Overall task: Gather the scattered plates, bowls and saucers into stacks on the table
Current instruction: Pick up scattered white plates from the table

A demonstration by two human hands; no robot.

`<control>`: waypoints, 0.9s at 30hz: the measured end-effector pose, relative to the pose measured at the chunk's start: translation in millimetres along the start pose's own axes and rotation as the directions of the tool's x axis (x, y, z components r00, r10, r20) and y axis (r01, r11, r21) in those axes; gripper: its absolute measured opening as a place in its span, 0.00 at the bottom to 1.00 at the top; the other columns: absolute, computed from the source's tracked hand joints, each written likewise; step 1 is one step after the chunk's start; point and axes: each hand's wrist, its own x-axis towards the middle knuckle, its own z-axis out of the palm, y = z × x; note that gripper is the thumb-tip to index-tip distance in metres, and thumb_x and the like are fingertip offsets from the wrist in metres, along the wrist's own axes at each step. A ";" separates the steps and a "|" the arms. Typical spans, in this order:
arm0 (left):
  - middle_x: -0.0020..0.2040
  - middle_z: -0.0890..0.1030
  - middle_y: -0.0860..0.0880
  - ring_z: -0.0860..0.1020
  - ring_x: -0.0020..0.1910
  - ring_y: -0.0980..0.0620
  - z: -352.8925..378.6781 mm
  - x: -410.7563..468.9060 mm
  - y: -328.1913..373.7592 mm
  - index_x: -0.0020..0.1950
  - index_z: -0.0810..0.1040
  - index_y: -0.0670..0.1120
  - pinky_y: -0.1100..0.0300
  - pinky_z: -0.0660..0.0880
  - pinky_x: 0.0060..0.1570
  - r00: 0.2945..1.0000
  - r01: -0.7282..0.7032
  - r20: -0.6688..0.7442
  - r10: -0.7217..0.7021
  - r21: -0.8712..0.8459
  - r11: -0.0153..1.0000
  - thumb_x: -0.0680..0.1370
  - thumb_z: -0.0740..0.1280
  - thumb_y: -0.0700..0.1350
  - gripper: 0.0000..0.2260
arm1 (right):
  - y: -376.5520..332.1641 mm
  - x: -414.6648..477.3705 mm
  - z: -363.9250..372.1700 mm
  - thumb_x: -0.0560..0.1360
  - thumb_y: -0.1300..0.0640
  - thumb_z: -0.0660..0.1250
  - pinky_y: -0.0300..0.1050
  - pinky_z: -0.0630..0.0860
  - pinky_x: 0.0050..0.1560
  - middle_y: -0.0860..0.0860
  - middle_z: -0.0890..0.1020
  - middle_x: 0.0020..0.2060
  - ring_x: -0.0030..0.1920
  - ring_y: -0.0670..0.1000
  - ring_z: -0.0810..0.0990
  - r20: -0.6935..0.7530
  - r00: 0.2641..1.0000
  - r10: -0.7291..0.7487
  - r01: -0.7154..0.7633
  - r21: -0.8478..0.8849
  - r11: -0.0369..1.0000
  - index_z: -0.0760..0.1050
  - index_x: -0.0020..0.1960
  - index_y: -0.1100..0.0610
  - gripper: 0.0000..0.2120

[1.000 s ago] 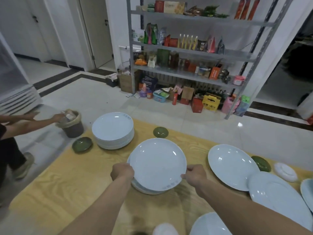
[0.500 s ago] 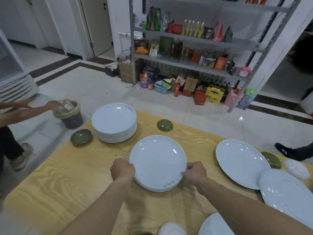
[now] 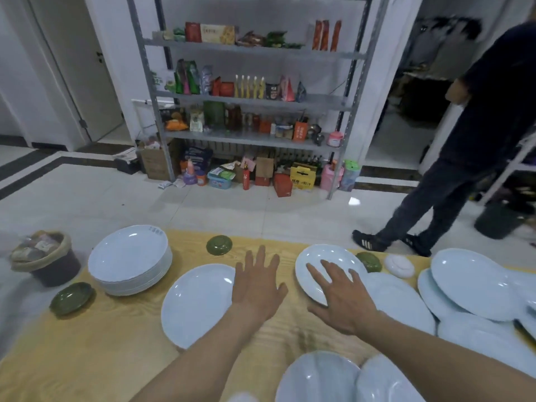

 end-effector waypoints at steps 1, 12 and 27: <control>0.81 0.45 0.47 0.47 0.78 0.40 -7.5 1.3 23.4 0.79 0.52 0.53 0.44 0.53 0.74 0.999 -0.046 0.005 0.046 0.015 0.999 0.81 0.55 0.60 0.29 | 20.4 -13.3 -4.9 0.69 0.31 0.56 0.63 0.76 0.55 0.56 0.77 0.65 0.63 0.59 0.79 0.011 0.999 0.038 -0.038 0.001 0.999 0.59 0.75 0.47 0.39; 0.80 0.46 0.46 0.47 0.78 0.39 -41.0 -20.4 298.8 0.79 0.51 0.54 0.40 0.54 0.73 0.921 -0.374 -0.080 0.382 0.102 0.922 0.80 0.53 0.63 0.30 | 244.0 -209.4 -61.7 0.76 0.32 0.53 0.61 0.52 0.74 0.54 0.49 0.79 0.78 0.56 0.50 -0.107 0.915 0.390 -0.396 -0.044 0.917 0.36 0.79 0.42 0.40; 0.80 0.49 0.46 0.51 0.77 0.41 -24.8 -24.9 542.1 0.78 0.54 0.55 0.40 0.58 0.71 0.820 -0.562 -0.074 0.568 0.084 0.823 0.79 0.56 0.62 0.29 | 422.4 -335.1 -42.3 0.77 0.34 0.55 0.62 0.54 0.73 0.55 0.48 0.79 0.78 0.57 0.52 -0.102 0.807 0.582 -0.585 -0.001 0.811 0.37 0.79 0.43 0.39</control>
